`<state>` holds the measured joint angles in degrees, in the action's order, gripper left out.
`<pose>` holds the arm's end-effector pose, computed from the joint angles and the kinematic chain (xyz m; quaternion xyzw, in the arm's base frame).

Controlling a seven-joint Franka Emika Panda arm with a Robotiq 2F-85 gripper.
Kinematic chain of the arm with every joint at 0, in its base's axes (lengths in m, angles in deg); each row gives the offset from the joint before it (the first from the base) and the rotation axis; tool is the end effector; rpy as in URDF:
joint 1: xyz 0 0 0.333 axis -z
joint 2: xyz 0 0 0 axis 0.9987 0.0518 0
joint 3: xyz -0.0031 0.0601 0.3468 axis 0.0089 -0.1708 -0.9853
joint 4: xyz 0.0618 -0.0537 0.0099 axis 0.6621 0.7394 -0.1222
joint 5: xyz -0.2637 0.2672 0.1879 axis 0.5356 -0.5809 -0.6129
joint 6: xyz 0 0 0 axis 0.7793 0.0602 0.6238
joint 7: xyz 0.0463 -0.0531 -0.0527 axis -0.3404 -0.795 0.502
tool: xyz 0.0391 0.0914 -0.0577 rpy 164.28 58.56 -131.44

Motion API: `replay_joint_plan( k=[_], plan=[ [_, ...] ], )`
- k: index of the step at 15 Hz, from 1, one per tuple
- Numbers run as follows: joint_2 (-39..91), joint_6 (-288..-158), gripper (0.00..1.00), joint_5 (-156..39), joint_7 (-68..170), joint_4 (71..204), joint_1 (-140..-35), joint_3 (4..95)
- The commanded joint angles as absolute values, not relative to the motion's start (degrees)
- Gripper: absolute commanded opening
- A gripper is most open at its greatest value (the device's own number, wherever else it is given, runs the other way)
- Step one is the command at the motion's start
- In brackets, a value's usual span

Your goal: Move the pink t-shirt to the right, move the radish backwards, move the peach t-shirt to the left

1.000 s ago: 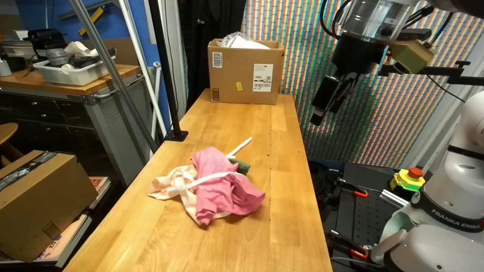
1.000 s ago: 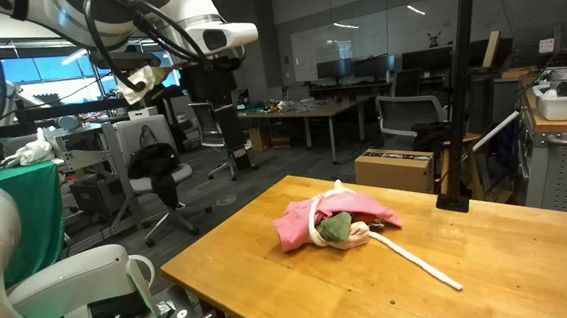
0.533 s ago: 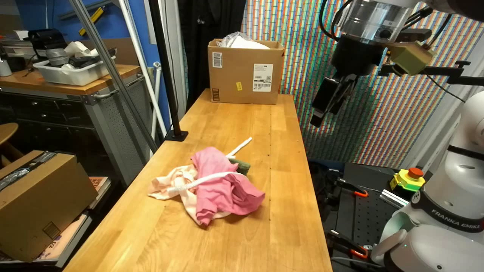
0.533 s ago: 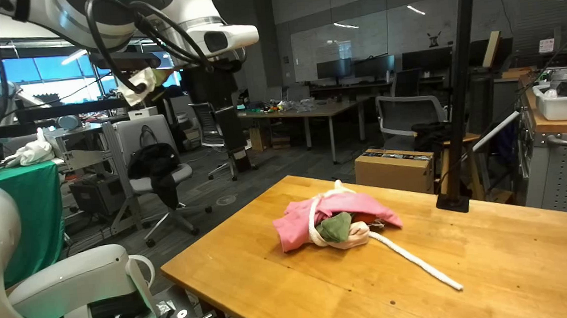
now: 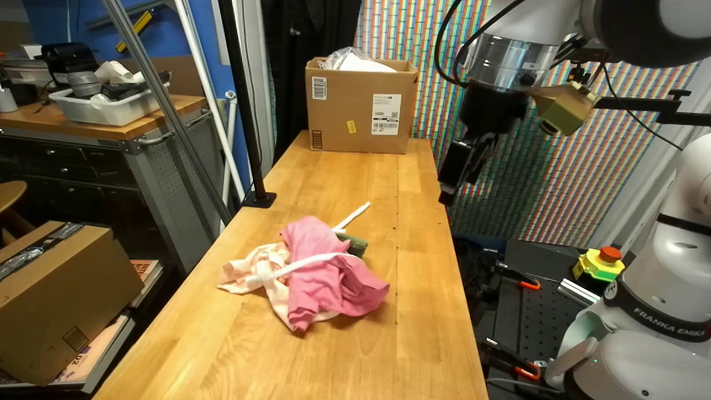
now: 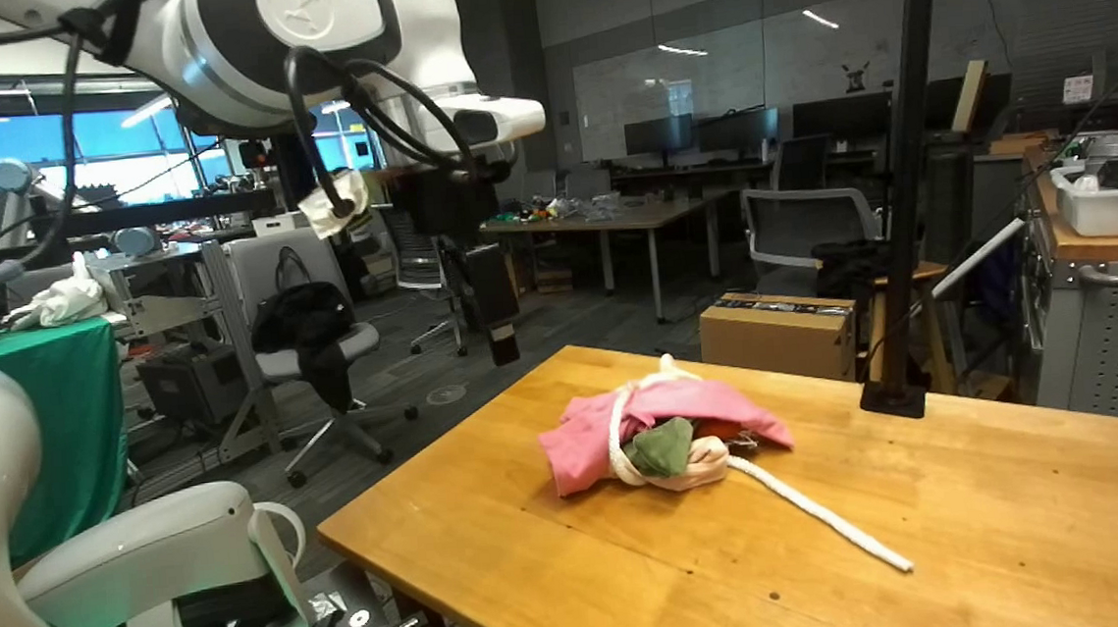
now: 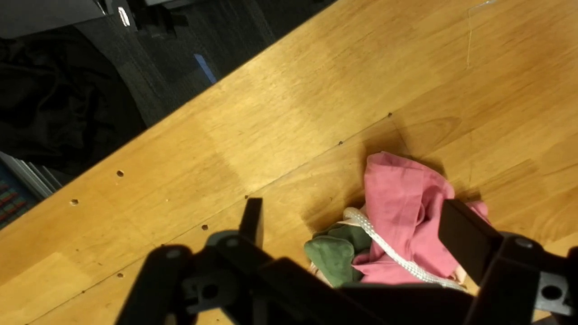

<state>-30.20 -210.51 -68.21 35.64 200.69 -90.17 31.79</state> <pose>0.3299 0.1048 0.4401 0.9952 -0.0800 0.0553 0.0067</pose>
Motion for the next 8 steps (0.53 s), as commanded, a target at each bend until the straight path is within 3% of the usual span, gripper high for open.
replay_joint_plan(
  k=[1,8],
  plan=[
    [-22.5,-217.5,1.00,-68.0,36.5,197.8,-91.5,31.4],
    [-8.6,-233.4,1.00,-68.4,34.7,196.5,-94.9,28.9]
  ],
)
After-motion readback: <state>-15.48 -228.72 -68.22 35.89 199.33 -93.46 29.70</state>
